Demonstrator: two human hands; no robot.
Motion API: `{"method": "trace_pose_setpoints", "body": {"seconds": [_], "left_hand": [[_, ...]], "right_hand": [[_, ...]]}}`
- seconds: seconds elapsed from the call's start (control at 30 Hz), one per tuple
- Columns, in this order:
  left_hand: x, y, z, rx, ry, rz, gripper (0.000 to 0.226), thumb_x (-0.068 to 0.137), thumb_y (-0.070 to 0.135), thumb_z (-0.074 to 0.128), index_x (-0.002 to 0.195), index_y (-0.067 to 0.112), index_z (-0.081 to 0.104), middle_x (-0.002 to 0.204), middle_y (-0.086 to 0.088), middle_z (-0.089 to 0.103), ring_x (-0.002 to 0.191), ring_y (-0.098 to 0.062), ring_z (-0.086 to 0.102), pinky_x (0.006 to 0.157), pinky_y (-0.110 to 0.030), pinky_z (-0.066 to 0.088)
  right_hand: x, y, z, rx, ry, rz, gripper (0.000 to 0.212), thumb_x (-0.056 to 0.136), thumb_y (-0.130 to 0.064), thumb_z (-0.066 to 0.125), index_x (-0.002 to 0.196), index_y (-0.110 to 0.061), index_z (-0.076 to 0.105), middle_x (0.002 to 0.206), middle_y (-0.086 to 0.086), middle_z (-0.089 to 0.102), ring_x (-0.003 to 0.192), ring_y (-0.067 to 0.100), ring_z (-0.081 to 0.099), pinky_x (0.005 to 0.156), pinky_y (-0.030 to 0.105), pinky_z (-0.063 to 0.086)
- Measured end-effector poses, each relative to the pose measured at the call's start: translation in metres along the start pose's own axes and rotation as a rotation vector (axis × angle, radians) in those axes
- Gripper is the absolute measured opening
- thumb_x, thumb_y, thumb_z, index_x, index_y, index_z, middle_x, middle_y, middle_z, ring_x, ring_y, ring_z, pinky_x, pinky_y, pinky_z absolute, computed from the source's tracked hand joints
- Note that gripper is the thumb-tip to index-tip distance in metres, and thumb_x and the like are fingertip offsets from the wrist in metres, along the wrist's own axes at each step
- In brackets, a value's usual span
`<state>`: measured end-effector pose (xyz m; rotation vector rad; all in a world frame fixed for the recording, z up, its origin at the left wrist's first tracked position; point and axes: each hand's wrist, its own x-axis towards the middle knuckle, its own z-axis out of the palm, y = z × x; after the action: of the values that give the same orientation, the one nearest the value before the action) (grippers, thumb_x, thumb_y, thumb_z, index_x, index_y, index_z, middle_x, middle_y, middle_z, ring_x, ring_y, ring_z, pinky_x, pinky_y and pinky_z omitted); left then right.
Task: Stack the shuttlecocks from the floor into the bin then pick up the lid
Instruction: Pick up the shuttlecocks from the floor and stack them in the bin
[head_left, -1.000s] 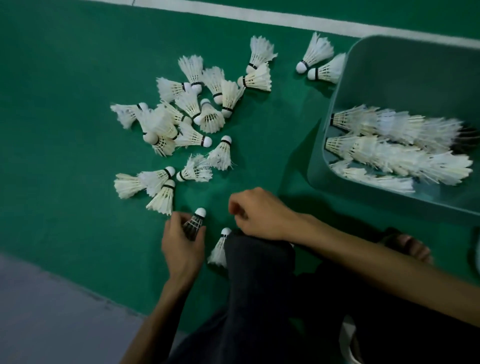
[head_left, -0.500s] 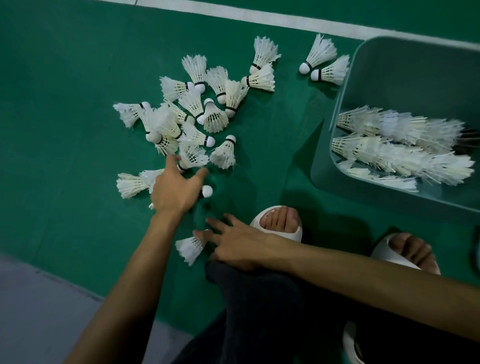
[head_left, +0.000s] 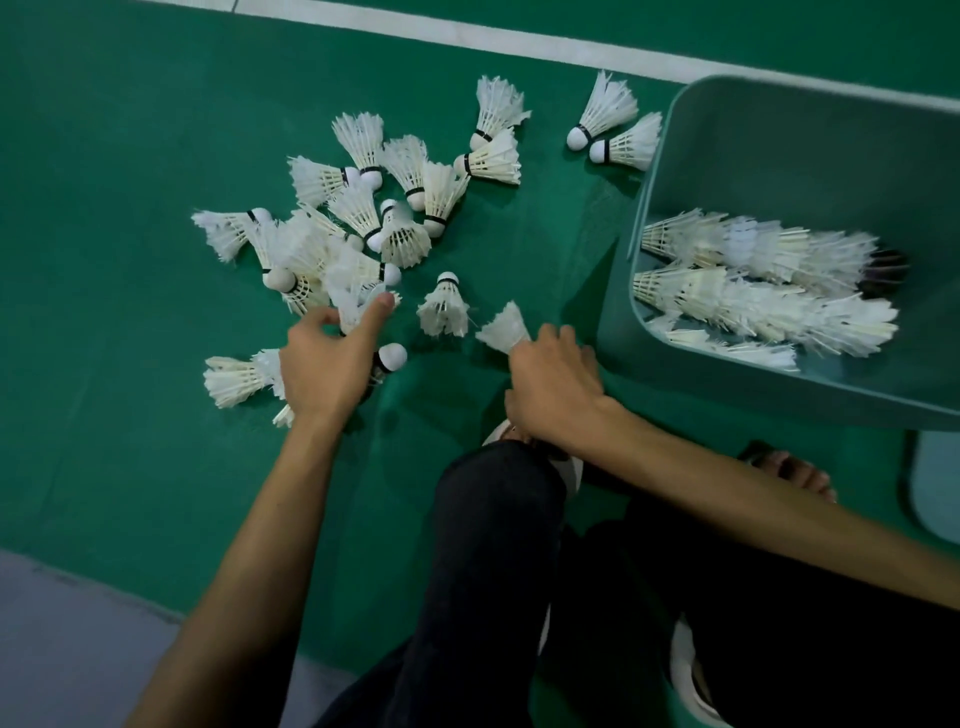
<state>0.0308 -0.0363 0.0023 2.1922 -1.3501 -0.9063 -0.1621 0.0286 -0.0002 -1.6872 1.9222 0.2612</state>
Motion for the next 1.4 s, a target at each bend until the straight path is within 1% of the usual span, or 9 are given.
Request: {"method": "trace_pose_setpoints", "body": {"seconds": [0.23,0.4,0.53,0.67,0.73,0.9,1.0,1.17,1.4], "left_hand": [[-0.038,0.018,0.007,-0.362,-0.048,-0.078,0.063,0.086,0.073,0.06,0.073,0.013,0.048,0.07,-0.009,0.044,0.065,-0.019,0.041,0.065,-0.037,0.034],[-0.035,0.048,0.002,-0.344,-0.191,-0.069,0.068,0.081,0.078,0.058,0.074,0.011,0.063,0.076,-0.022,0.07,0.068,-0.039,0.063,0.074,-0.048,0.052],[-0.035,0.062,-0.008,0.138,-0.066,0.096,0.085,0.08,0.084,0.052,0.063,0.001,0.055,0.057,-0.007,0.056,0.055,-0.025,0.053,0.059,-0.034,0.04],[-0.033,0.086,-0.031,0.513,-0.078,0.086,0.094,0.056,0.098,0.05,0.074,0.009,0.07,0.07,-0.011,0.072,0.069,-0.033,0.07,0.074,-0.044,0.059],[-0.032,0.1,-0.036,0.437,-0.077,0.118,0.087,0.052,0.094,0.06,0.073,0.011,0.068,0.068,-0.012,0.074,0.068,-0.033,0.072,0.077,-0.05,0.061],[-0.057,0.133,-0.026,-0.093,-0.099,0.29,0.074,0.061,0.079,0.078,0.1,0.018,0.063,0.076,-0.019,0.075,0.068,-0.04,0.074,0.062,-0.054,0.059],[-0.086,0.156,-0.003,-0.227,-0.231,0.442,0.06,0.076,0.059,0.083,0.101,0.007,0.065,0.065,-0.019,0.069,0.062,-0.031,0.076,0.045,-0.038,0.053],[-0.12,0.182,0.047,-0.155,-0.365,0.646,0.067,0.07,0.069,0.081,0.107,0.014,0.064,0.058,-0.005,0.066,0.057,-0.017,0.075,0.058,-0.048,0.061],[-0.137,0.196,0.106,0.141,-0.376,0.892,0.072,0.074,0.078,0.069,0.119,0.022,0.062,0.053,0.017,0.056,0.061,0.003,0.059,0.058,-0.028,0.048]], "right_hand": [[0.027,-0.007,-0.003,-0.165,0.086,-0.095,0.072,0.08,-0.004,0.072,0.144,-0.006,0.038,0.161,0.023,0.024,0.144,0.044,0.029,0.109,0.057,0.035],[0.019,0.0,-0.024,-0.092,0.196,-0.178,0.019,0.085,0.007,0.059,0.088,-0.01,0.052,0.103,0.013,0.059,0.11,0.034,0.049,0.065,0.038,0.034],[-0.006,0.007,-0.072,0.102,0.303,-0.153,0.042,0.081,-0.001,0.064,0.062,-0.014,0.03,0.062,0.003,0.037,0.057,0.022,0.04,0.048,0.031,0.026],[-0.039,0.012,-0.13,0.241,0.257,-0.143,0.034,0.083,-0.007,0.069,0.062,-0.015,0.042,0.057,0.003,0.042,0.051,0.019,0.043,0.047,0.031,0.035],[-0.045,0.018,-0.147,0.287,0.345,-0.157,0.009,0.084,-0.014,0.071,0.078,-0.01,0.065,0.066,0.005,0.06,0.061,0.021,0.057,0.055,0.036,0.047],[-0.055,0.053,-0.165,0.649,0.654,-0.129,0.022,0.084,-0.026,0.073,0.079,-0.005,0.08,0.071,0.01,0.073,0.058,0.016,0.059,0.054,0.022,0.042],[-0.061,0.092,-0.17,0.774,0.732,-0.035,0.028,0.087,-0.03,0.072,0.079,-0.005,0.079,0.067,0.019,0.067,0.052,0.012,0.045,0.051,0.023,0.039],[-0.088,0.158,-0.163,0.725,0.619,0.255,0.031,0.086,-0.023,0.073,0.087,0.008,0.073,0.083,0.031,0.07,0.052,0.017,0.048,0.045,0.011,0.039],[-0.084,0.235,-0.112,0.381,0.316,0.668,0.021,0.074,-0.023,0.062,0.083,-0.004,0.064,0.08,0.019,0.062,0.079,0.035,0.063,0.071,0.034,0.05]]}}
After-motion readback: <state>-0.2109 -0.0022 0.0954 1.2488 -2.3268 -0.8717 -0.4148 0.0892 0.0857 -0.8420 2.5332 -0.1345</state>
